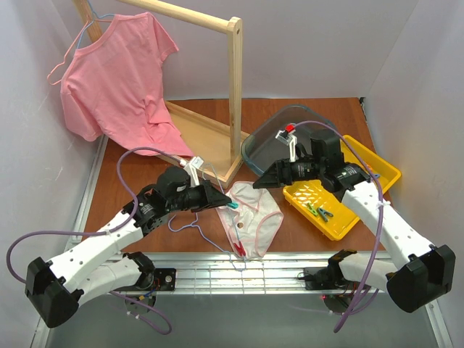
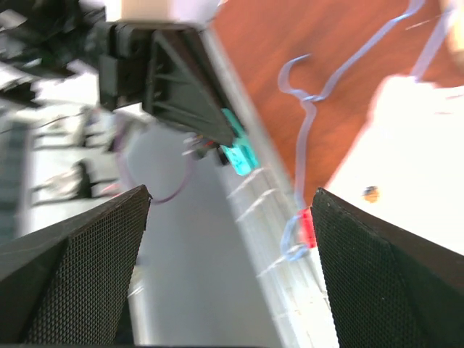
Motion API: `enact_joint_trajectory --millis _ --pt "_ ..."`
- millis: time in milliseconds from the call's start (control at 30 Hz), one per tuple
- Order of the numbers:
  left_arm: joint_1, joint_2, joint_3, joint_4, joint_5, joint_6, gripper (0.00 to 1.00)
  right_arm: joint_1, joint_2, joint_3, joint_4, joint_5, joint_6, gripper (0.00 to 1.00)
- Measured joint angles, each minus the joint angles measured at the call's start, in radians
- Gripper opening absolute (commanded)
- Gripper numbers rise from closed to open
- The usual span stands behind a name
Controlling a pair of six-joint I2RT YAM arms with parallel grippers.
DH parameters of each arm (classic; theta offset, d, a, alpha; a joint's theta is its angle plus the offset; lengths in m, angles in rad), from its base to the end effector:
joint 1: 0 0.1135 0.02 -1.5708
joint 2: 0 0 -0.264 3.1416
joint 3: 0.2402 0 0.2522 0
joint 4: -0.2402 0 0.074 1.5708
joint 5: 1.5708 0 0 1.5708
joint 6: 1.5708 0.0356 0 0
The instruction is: Clip the underwear to the hanger
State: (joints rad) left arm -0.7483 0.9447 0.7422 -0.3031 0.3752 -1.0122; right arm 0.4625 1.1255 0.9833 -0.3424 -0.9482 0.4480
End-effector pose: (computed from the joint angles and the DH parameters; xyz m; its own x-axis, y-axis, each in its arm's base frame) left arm 0.1458 -0.1532 0.2850 -0.9242 -0.2186 -0.3132 0.1591 0.5252 -0.8360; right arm 0.2029 0.1335 0.3323 -0.7671 -0.1002 -0.6336 -0.6337 0.2713 0.7244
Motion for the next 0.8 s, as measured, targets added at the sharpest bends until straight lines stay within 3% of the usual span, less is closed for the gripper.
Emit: enact_joint_trajectory --millis 200,400,433,500,600,633,700,800 --pt "0.0 -0.039 -0.009 -0.171 -0.212 -0.06 0.0 0.047 -0.007 0.015 -0.062 0.249 -0.076 0.73" --pt "0.0 -0.073 -0.093 -0.224 -0.389 -0.103 0.0 0.226 0.017 -0.009 -0.045 0.473 -0.084 0.6" --pt "0.0 -0.072 -0.109 -0.221 -0.415 -0.107 0.0 0.25 0.027 -0.024 -0.036 0.499 -0.082 0.5" --pt "0.0 -0.069 -0.138 -0.205 -0.447 -0.113 0.0 0.275 0.046 -0.064 -0.017 0.56 -0.07 0.42" --pt "0.0 -0.054 -0.184 -0.137 -0.467 -0.123 0.0 0.277 0.062 -0.13 0.002 0.641 -0.062 0.2" --pt "0.0 -0.047 -0.2 -0.114 -0.468 -0.129 0.0 0.277 0.068 -0.147 0.008 0.663 -0.055 0.08" --pt "0.0 -0.037 -0.231 -0.063 -0.47 -0.14 0.0 0.277 0.083 -0.179 0.025 0.698 -0.042 0.01" --pt "0.0 -0.029 -0.27 0.005 -0.473 -0.166 0.0 0.28 0.115 -0.218 0.064 0.731 -0.023 0.01"
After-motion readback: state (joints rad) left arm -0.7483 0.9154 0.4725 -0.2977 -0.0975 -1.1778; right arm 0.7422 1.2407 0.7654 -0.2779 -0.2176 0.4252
